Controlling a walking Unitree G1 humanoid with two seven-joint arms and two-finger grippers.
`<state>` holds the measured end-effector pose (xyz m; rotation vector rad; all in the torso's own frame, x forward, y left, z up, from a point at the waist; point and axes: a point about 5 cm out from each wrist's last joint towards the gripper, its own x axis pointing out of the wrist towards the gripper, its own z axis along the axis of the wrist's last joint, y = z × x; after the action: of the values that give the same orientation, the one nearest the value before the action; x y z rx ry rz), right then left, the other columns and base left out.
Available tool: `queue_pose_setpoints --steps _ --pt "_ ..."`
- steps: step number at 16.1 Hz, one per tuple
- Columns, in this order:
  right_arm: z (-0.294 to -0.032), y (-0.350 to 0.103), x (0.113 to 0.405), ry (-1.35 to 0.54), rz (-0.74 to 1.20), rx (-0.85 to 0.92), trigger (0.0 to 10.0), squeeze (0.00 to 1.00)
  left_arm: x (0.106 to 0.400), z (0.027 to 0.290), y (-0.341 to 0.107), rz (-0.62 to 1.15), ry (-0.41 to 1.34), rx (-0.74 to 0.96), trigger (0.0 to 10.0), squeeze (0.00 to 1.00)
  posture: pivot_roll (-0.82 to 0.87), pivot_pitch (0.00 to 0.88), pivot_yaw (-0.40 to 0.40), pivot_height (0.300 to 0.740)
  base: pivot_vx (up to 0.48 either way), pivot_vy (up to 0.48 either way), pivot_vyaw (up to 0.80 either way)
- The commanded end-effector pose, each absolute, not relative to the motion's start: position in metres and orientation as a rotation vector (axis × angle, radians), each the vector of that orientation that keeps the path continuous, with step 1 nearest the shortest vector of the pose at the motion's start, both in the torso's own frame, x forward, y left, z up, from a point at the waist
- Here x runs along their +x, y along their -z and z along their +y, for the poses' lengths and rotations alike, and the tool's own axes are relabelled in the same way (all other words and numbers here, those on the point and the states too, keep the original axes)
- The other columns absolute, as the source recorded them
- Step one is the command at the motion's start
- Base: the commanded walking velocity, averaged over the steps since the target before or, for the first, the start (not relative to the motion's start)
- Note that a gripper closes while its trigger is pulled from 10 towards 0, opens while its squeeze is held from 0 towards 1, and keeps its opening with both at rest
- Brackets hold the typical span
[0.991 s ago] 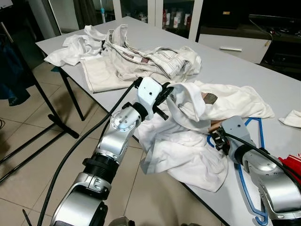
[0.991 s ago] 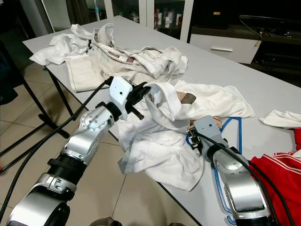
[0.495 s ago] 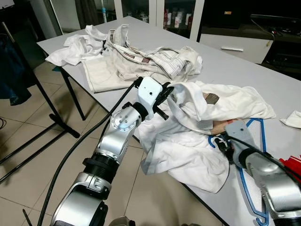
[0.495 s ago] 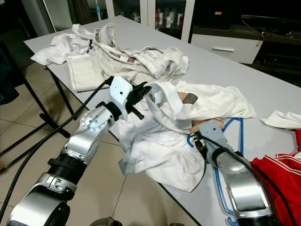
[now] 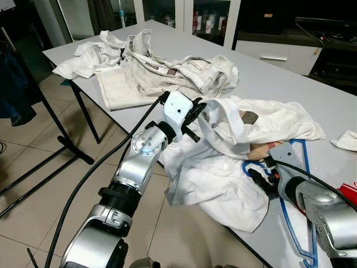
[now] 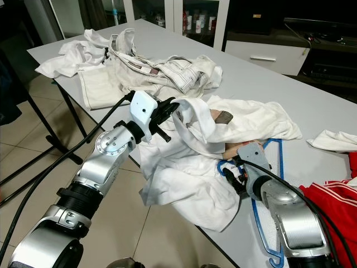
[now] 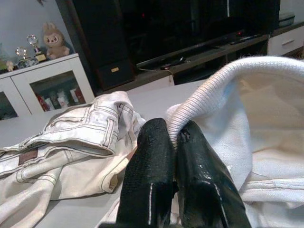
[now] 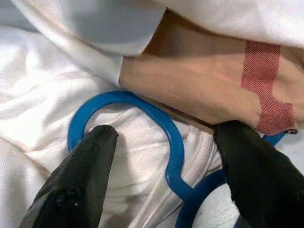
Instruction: Hang hanger
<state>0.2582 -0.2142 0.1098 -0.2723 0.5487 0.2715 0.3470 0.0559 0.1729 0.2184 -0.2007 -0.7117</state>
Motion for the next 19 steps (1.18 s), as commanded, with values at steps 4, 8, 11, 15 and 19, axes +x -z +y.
queue_pose_setpoints --steps 4,8,11,15,19 --pt "-0.207 -0.111 0.259 -0.343 0.563 -0.282 9.4 0.00 0.349 0.055 -0.178 -0.214 0.715 0.238 10.0 0.00 -0.03 0.000 0.049 0.723 0.000 0.000 0.00" --pt "-0.203 -0.109 0.259 -0.363 0.572 -0.289 6.9 0.00 0.349 0.056 -0.178 -0.214 0.709 0.238 10.0 0.00 -0.02 0.000 0.046 0.723 0.000 0.000 0.00" --pt "-0.211 -0.118 0.262 -0.335 0.542 -0.325 10.0 0.00 0.349 0.056 -0.178 -0.214 0.707 0.237 10.0 0.00 -0.02 0.000 0.046 0.723 0.000 0.000 0.00" --pt "-0.223 -0.134 0.269 -0.246 0.474 -0.348 10.0 0.00 0.349 0.054 -0.178 -0.217 0.711 0.234 10.0 0.00 -0.03 0.000 0.048 0.723 0.000 0.000 0.00" --pt "-0.229 -0.140 0.263 -0.219 0.465 -0.355 10.0 0.00 0.349 0.055 -0.178 -0.217 0.709 0.234 10.0 0.00 -0.03 0.000 0.046 0.723 0.000 0.000 0.00"
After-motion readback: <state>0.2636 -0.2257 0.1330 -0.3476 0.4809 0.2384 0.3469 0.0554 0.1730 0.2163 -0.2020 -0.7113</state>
